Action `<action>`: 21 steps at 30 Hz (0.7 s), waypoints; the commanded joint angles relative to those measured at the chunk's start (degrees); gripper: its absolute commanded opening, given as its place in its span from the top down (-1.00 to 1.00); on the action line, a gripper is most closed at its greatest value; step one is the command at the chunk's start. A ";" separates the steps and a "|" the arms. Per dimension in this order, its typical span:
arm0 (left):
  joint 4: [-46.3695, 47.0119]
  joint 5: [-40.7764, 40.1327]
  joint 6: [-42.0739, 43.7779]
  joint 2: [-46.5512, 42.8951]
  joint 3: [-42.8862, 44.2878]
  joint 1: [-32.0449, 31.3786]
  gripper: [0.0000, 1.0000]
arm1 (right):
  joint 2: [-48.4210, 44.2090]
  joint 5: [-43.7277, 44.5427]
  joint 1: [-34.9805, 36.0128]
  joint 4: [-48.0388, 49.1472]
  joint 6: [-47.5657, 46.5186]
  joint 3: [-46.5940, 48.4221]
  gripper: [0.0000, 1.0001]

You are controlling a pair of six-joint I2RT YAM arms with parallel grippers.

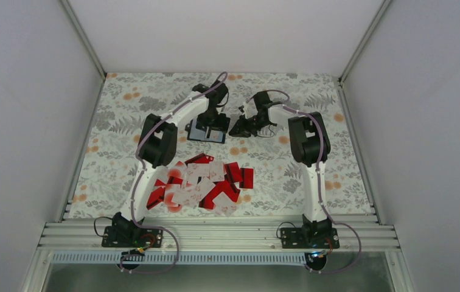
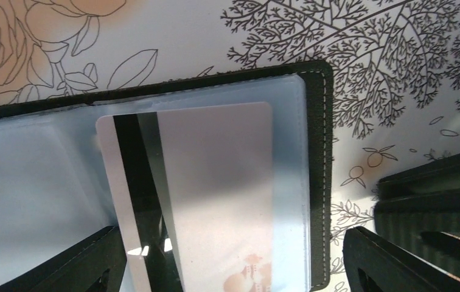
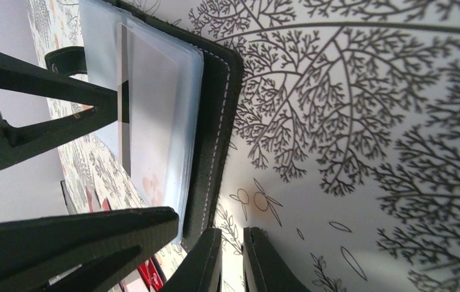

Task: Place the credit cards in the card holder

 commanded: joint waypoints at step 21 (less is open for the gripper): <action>-3.06 7.05 -2.65 2.64 5.09 -0.63 -0.65 | 3.87 0.03 0.97 -0.54 0.37 2.54 0.80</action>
